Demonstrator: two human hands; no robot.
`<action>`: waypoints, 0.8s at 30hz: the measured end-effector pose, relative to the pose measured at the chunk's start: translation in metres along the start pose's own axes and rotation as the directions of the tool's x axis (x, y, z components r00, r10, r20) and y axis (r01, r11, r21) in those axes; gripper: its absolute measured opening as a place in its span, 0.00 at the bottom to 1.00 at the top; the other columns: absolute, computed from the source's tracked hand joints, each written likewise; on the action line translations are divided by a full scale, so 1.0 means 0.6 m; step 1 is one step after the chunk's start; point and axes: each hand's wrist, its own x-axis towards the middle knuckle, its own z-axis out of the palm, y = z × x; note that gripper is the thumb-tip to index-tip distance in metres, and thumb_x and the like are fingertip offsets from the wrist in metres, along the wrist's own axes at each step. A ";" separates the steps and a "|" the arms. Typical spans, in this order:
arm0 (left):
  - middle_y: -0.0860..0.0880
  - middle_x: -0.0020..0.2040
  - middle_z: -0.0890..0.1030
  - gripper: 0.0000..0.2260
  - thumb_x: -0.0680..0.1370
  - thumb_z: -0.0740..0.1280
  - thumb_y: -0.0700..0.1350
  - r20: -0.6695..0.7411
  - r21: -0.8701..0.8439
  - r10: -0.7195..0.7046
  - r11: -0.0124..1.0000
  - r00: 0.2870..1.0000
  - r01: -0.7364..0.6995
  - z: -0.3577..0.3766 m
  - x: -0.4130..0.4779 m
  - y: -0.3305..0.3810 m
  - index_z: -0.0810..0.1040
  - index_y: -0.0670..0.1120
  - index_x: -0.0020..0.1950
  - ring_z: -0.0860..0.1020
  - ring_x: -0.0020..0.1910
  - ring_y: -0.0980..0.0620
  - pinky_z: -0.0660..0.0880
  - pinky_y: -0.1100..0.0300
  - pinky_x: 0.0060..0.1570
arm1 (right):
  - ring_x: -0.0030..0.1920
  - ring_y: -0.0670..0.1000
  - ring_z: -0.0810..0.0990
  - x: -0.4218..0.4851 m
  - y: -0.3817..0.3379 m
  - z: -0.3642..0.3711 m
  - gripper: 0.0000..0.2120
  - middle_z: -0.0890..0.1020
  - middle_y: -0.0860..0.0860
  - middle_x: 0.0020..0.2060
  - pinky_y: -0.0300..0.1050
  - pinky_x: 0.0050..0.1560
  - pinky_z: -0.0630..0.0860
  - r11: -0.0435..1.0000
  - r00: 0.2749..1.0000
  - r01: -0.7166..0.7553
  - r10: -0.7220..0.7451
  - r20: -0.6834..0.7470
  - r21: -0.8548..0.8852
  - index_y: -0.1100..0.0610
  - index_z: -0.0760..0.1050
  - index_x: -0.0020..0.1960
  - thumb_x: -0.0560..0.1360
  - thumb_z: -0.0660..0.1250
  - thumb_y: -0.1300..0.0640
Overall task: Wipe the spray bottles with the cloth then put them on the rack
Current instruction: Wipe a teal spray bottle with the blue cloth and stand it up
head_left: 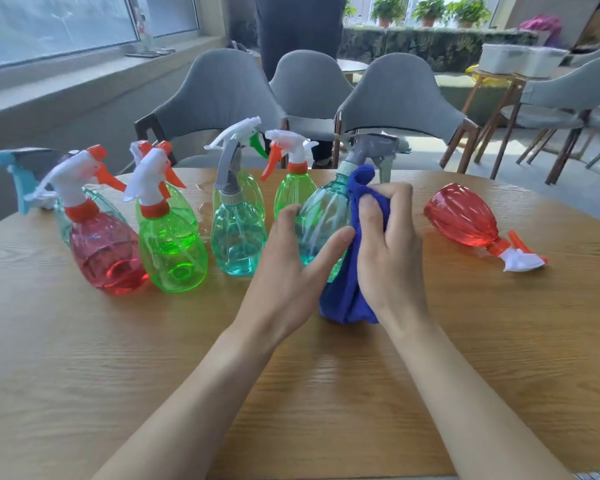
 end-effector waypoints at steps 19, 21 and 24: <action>0.60 0.53 0.79 0.18 0.86 0.59 0.63 -0.085 -0.391 -0.246 0.899 0.966 0.195 -0.007 0.016 0.016 0.71 0.52 0.69 0.79 0.40 0.77 0.75 0.76 0.35 | 0.71 0.48 0.74 -0.025 0.006 0.030 0.08 0.76 0.54 0.72 0.30 0.65 0.67 0.965 0.951 0.239 -0.210 0.226 -0.110 0.57 0.75 0.61 0.85 0.59 0.61; 0.58 0.62 0.80 0.27 0.83 0.62 0.69 -0.073 -0.427 -0.231 0.886 0.970 0.179 -0.005 0.014 0.013 0.70 0.52 0.73 0.81 0.56 0.71 0.81 0.65 0.54 | 0.58 0.43 0.77 -0.017 0.010 0.025 0.06 0.80 0.50 0.60 0.33 0.57 0.71 0.983 0.977 0.157 -0.142 0.158 -0.091 0.51 0.71 0.59 0.86 0.58 0.58; 0.58 0.68 0.79 0.37 0.76 0.64 0.74 -0.043 -0.434 -0.237 0.879 0.971 0.195 -0.002 0.014 0.010 0.67 0.55 0.78 0.79 0.69 0.57 0.77 0.45 0.69 | 0.50 0.39 0.75 -0.017 0.011 0.028 0.05 0.78 0.48 0.52 0.30 0.50 0.69 0.997 0.995 0.054 -0.049 0.085 -0.063 0.50 0.69 0.61 0.86 0.57 0.57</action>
